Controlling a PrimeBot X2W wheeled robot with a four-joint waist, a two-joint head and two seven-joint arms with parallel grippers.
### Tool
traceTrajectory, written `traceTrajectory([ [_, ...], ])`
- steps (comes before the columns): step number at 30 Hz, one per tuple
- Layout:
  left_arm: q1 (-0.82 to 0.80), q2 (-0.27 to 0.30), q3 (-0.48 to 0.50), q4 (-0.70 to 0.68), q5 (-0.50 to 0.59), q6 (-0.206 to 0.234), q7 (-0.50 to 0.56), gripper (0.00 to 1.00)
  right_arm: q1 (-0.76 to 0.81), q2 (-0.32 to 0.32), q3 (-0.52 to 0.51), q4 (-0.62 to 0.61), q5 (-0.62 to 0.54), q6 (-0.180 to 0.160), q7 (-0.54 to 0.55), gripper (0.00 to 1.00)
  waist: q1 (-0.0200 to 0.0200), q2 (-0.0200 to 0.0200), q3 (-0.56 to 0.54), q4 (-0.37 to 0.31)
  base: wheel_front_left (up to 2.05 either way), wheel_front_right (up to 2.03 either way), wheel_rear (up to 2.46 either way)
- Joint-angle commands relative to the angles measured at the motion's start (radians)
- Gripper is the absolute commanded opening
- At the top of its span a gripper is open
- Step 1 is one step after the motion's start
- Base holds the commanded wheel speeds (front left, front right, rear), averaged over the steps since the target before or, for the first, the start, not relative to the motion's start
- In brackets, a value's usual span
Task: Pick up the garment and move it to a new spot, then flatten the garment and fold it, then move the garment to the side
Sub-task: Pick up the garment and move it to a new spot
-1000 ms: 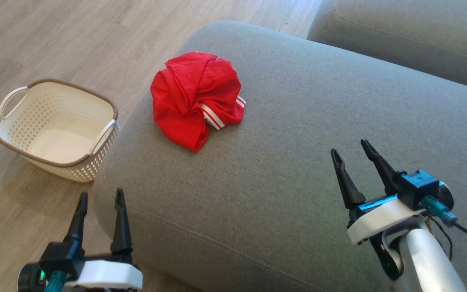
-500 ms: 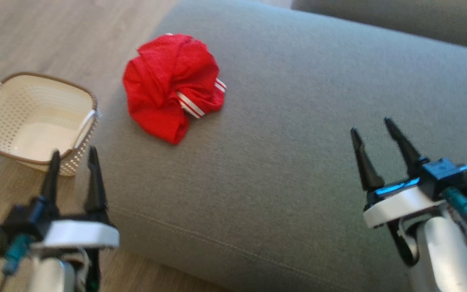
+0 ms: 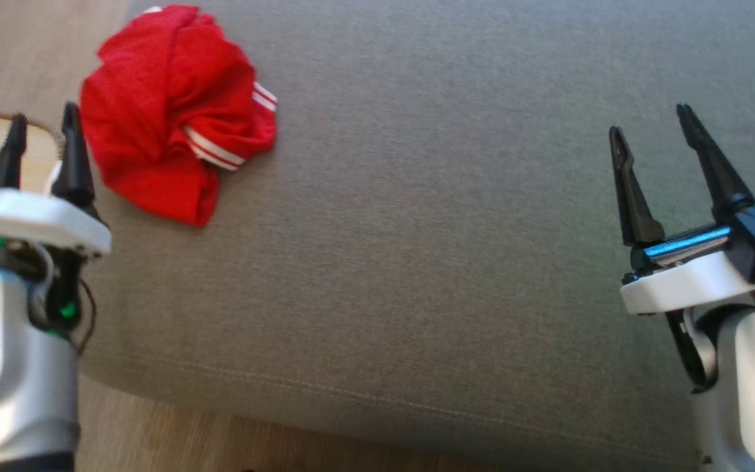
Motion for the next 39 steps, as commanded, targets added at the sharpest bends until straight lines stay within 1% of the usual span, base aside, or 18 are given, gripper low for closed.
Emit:
traceTrajectory([
  [1, -0.033, 0.057, 0.035, -0.019, 0.001, -0.002, 0.007, 1.00, -0.031, 0.001, 0.021, -0.043, 0.001, 0.000, 0.004, 1.00, -0.0003, 0.0000, 0.026, -0.027, 0.00, 0.00, 0.00],
  [5, -0.126, 0.092, 0.003, 0.097, -0.018, -0.006, 0.076, 1.00, -0.029, -0.006, 0.023, -0.087, -0.001, 0.000, 0.028, 1.00, -0.0003, 0.0000, 0.051, -0.050, 0.00, 0.00, 0.00],
  [10, -0.222, 0.120, -0.039, 0.236, -0.063, -0.009, 0.140, 1.00, -0.041, -0.021, 0.032, -0.126, -0.005, 0.000, 0.053, 1.00, -0.0003, 0.0000, 0.080, -0.077, 0.00, 0.00, 0.00],
  [17, -0.314, 0.156, -0.126, 0.401, -0.122, -0.010, 0.197, 1.00, -0.062, -0.030, 0.037, -0.164, -0.004, 0.000, 0.072, 1.00, -0.0003, 0.0000, 0.114, -0.107, 0.00, 0.00, 0.00],
  [23, -0.354, 0.169, -0.199, 0.484, -0.184, -0.010, 0.218, 1.00, -0.062, -0.029, 0.033, -0.167, -0.003, 0.000, 0.070, 1.00, -0.0003, 0.0000, 0.126, -0.119, 0.00, 0.00, 0.00],
  [24, -0.359, 0.171, -0.206, 0.490, -0.199, -0.010, 0.213, 0.93, -0.062, -0.028, 0.033, -0.166, -0.003, 0.000, 0.069, 1.00, -0.0003, 0.0000, 0.126, -0.120, 0.00, 0.00, 0.00],
  [25, -0.363, 0.176, -0.212, 0.496, -0.212, -0.010, 0.206, 0.49, -0.063, -0.028, 0.033, -0.165, -0.004, 0.000, 0.069, 1.00, -0.0003, 0.0000, 0.126, -0.121, 0.00, 0.00, 0.00],
  [26, -0.367, 0.180, -0.221, 0.500, -0.221, -0.010, 0.197, 0.12, -0.064, -0.027, 0.033, -0.163, -0.005, 0.000, 0.068, 1.00, -0.0003, 0.0000, 0.124, -0.121, 0.00, 0.00, 0.00],
  [27, -0.370, 0.185, -0.234, 0.501, -0.228, -0.010, 0.187, 0.00, -0.064, -0.027, 0.031, -0.161, -0.005, 0.000, 0.068, 1.00, -0.0003, 0.0000, 0.121, -0.120, 0.00, 0.00, 0.00],
  [33, -0.378, 0.218, -0.304, 0.493, -0.234, -0.010, 0.076, 0.00, -0.056, -0.020, 0.023, -0.134, -0.005, 0.000, 0.056, 1.00, -0.0003, 0.0000, 0.063, -0.107, 0.00, 0.00, 0.00],
  [34, -0.382, 0.230, -0.304, 0.488, -0.241, -0.010, 0.028, 0.00, -0.051, -0.017, 0.025, -0.116, -0.001, 0.000, 0.050, 1.00, -0.0003, 0.0000, 0.034, -0.103, 0.00, 0.00, 0.00],
  [35, -0.384, 0.239, -0.308, 0.485, -0.235, -0.010, 0.004, 0.00, -0.050, -0.015, 0.028, -0.107, 0.002, 0.000, 0.045, 1.00, -0.0003, 0.0000, 0.019, -0.102, 0.00, 0.00, 0.00],
  [37, -0.386, 0.247, -0.311, 0.478, -0.228, -0.010, -0.038, 0.00, -0.046, -0.010, 0.032, -0.089, 0.007, 0.000, 0.036, 1.00, -0.0003, 0.0000, -0.012, -0.100, 0.00, 0.00, 0.00],
  [39, -0.388, 0.248, -0.310, 0.472, -0.227, -0.010, -0.055, 0.00, -0.044, -0.009, 0.032, -0.080, 0.010, 0.000, 0.031, 1.00, -0.0003, 0.0000, -0.029, -0.098, 0.00, 0.00, 0.00],
])
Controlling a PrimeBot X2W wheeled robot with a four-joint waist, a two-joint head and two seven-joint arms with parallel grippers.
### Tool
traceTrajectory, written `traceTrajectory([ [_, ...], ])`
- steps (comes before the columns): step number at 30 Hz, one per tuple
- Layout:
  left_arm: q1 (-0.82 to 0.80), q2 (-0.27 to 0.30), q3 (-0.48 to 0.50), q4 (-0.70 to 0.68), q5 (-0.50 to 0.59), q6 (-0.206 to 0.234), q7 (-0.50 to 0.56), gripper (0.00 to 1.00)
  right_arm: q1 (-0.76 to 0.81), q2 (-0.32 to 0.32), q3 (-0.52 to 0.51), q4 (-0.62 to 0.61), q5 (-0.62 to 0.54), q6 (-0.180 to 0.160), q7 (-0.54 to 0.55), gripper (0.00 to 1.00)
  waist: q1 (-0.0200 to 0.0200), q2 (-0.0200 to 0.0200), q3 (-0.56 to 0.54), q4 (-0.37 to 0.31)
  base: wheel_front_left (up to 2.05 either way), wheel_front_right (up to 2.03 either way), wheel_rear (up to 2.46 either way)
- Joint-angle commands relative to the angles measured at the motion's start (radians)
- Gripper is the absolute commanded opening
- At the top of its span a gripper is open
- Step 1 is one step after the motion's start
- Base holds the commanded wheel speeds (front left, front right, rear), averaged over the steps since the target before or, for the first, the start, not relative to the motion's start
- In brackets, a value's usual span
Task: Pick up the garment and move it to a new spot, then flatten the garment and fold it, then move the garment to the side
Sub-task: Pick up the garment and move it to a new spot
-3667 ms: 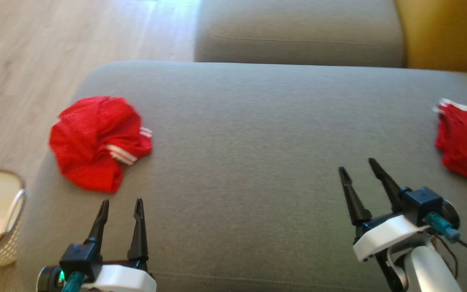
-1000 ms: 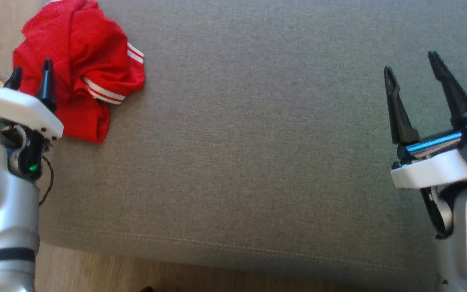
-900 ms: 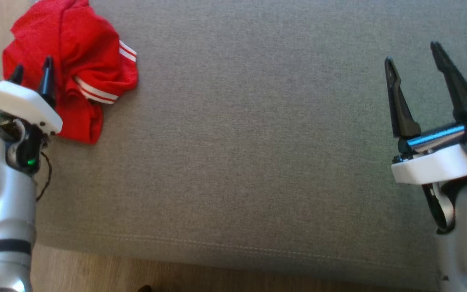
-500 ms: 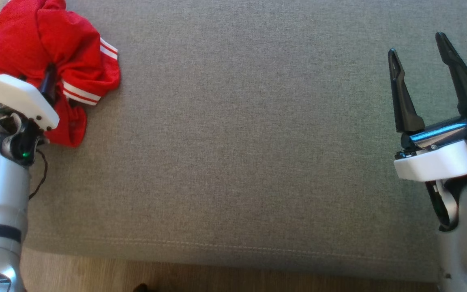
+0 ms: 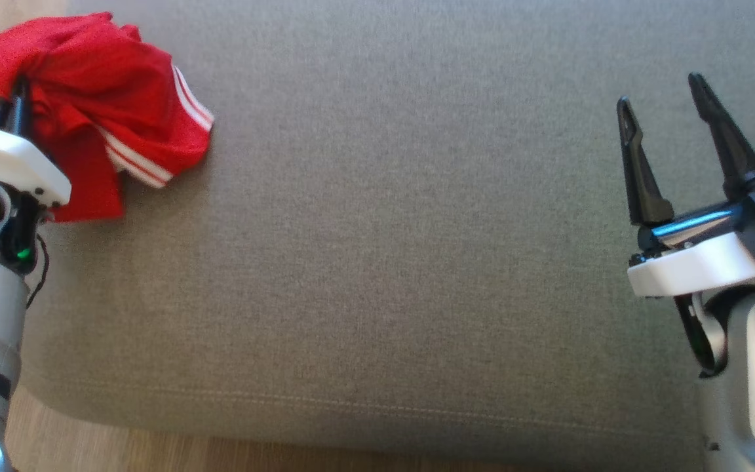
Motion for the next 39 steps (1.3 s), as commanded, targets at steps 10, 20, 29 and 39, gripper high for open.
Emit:
traceTrajectory([
  [10, -0.019, 0.070, 0.030, -0.228, 0.020, 0.027, -0.067, 0.00, 0.032, 0.017, 0.024, 0.057, 0.046, 0.000, -0.053, 1.00, 0.0001, 0.0000, -0.185, -0.003, 0.00, 0.00, 0.00],
  [20, 0.101, 0.002, 0.011, -0.637, -0.030, 0.125, 0.060, 0.00, 0.028, 0.018, 0.036, 0.103, 0.086, 0.000, -0.077, 1.00, 0.0001, 0.0000, -0.266, -0.059, 0.00, 0.00, 0.00],
  [29, 0.132, -0.156, -0.072, -0.907, -0.055, 0.219, 0.123, 0.00, -0.028, 0.018, 0.053, 0.097, 0.093, 0.000, -0.077, 1.00, 0.0001, 0.0000, -0.245, -0.201, 0.00, 0.00, 0.00],
  [39, 0.198, -0.264, -0.199, -0.768, 0.027, 0.236, -0.007, 0.00, -0.077, 0.018, 0.071, 0.066, 0.117, 0.000, -0.092, 1.00, 0.0001, 0.0000, -0.176, -0.353, 0.00, 0.00, 0.00],
])
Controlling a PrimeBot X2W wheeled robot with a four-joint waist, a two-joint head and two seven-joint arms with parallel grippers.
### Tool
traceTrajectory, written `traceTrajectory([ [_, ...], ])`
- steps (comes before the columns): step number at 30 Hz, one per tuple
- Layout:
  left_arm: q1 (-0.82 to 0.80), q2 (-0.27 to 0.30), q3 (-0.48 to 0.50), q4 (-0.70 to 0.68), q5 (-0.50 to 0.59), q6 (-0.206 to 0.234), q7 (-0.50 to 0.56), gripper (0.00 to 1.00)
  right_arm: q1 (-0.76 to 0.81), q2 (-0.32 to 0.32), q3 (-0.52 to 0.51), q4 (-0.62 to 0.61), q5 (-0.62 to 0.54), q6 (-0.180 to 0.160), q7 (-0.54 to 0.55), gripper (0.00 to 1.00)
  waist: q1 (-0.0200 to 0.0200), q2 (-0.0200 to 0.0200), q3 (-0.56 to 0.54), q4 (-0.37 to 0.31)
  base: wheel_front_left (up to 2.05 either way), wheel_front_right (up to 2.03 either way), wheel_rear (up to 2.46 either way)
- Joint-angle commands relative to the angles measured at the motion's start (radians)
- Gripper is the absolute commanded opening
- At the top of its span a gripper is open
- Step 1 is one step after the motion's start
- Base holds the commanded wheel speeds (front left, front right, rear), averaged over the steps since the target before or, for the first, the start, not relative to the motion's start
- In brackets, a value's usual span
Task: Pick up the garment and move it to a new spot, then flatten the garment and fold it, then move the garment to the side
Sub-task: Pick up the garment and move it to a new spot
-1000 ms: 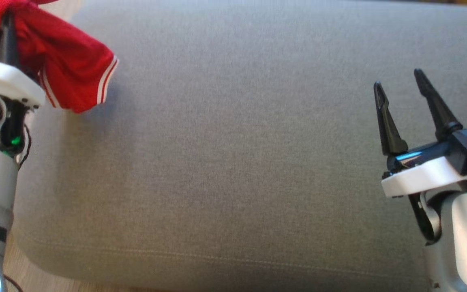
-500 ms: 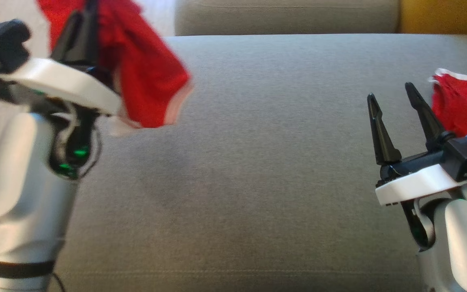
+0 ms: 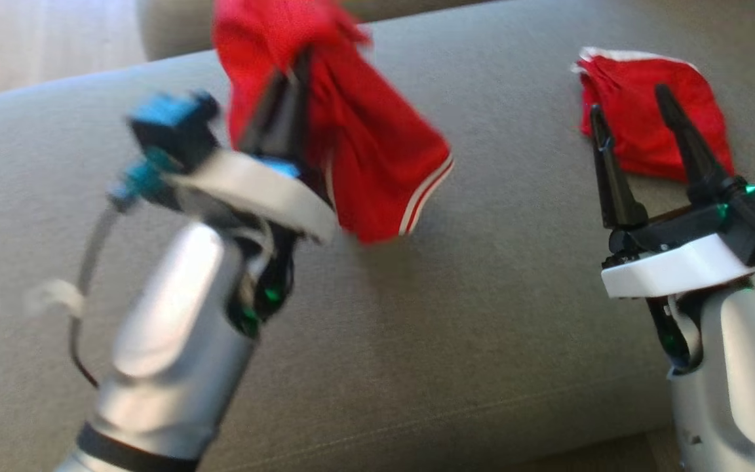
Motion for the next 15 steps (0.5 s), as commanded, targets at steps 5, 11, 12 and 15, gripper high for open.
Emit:
traceTrajectory([
  [5, 0.001, 0.001, -0.043, 0.145, 0.072, -0.030, -0.085, 0.00, -0.059, 0.005, 0.009, -0.041, 0.004, 0.000, -0.014, 1.00, 0.0000, 0.0000, 0.058, -0.067, 0.00, 0.00, 0.00],
  [11, 0.003, 0.014, -0.083, 0.353, 0.127, -0.050, -0.117, 0.84, -0.047, 0.005, 0.010, -0.027, 0.005, 0.000, -0.026, 1.00, 0.0000, 0.0000, 0.069, -0.061, 0.00, 0.00, 0.00],
  [12, 0.003, 0.012, -0.083, 0.375, 0.127, -0.052, -0.120, 1.00, -0.042, 0.005, 0.010, -0.024, 0.004, 0.000, -0.027, 1.00, 0.0000, 0.0000, 0.067, -0.053, 0.00, 0.00, 0.00],
  [15, 0.002, 0.002, -0.086, 0.412, 0.129, -0.062, -0.126, 1.00, -0.027, 0.005, 0.009, -0.010, -0.004, 0.000, -0.028, 1.00, 0.0000, 0.0000, 0.048, -0.028, 0.00, 0.00, 0.00],
])
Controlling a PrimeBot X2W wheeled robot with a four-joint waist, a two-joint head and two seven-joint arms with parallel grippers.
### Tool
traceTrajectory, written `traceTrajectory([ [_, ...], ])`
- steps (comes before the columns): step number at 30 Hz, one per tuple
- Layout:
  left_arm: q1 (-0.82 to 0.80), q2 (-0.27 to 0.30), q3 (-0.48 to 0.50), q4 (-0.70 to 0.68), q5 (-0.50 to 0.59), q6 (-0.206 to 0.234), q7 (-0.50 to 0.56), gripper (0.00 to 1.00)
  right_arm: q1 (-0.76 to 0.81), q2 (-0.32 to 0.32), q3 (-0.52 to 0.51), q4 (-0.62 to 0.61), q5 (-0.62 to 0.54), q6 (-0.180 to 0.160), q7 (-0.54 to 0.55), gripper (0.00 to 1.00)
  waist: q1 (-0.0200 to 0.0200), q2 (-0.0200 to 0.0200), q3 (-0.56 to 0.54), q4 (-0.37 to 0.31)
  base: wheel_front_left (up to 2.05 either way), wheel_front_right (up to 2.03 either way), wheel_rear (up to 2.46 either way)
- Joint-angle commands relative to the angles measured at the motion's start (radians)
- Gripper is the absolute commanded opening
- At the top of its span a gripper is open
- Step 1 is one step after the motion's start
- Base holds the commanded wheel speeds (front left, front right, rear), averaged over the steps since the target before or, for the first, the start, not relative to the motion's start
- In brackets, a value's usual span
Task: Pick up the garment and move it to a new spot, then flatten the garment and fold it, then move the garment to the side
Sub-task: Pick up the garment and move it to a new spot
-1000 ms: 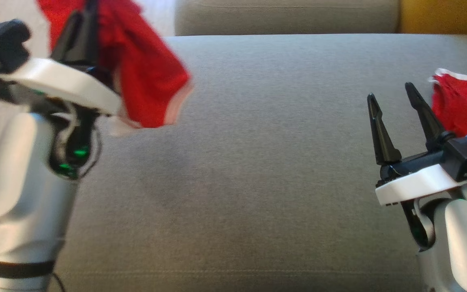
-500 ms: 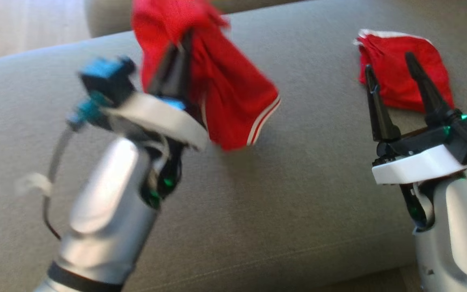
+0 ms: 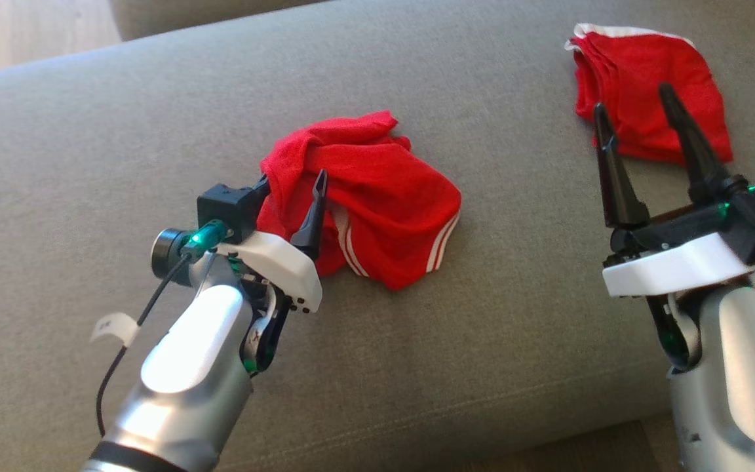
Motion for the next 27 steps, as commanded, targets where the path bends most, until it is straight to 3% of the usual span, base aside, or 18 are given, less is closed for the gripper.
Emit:
traceTrajectory([
  [1, -0.036, 0.012, 0.029, -0.027, 0.008, -0.001, -0.015, 1.00, -0.010, 0.004, 0.022, -0.024, -0.007, 0.000, -0.007, 1.00, -0.0002, 0.0000, -0.022, 0.021, 0.00, 0.00, 0.00],
  [6, -0.001, 0.023, 0.073, -0.085, 0.019, 0.013, -0.020, 1.00, 0.013, 0.004, 0.035, -0.006, -0.024, 0.000, 0.007, 1.00, -0.0002, 0.0000, -0.080, 0.067, 0.00, 0.00, 0.00],
  [19, 0.345, 0.166, 0.228, -0.432, 0.109, 0.085, -0.021, 1.00, 0.160, 0.004, 0.041, 0.068, -0.007, 0.000, 0.041, 1.00, -0.0002, 0.0000, -0.203, 0.203, 0.00, 0.00, 0.00],
  [22, 0.443, 0.167, 0.262, -0.514, 0.141, 0.099, -0.021, 1.00, 0.198, 0.005, 0.042, 0.099, 0.008, 0.000, 0.034, 1.00, -0.0002, 0.0000, -0.216, 0.231, 0.00, 0.00, 0.00],
  [27, 0.570, 0.104, 0.311, -0.594, 0.179, 0.101, -0.021, 1.00, 0.233, 0.005, 0.044, 0.143, 0.018, 0.000, 0.018, 1.00, -0.0002, 0.0000, -0.224, 0.263, 0.00, 0.00, 0.00],
])
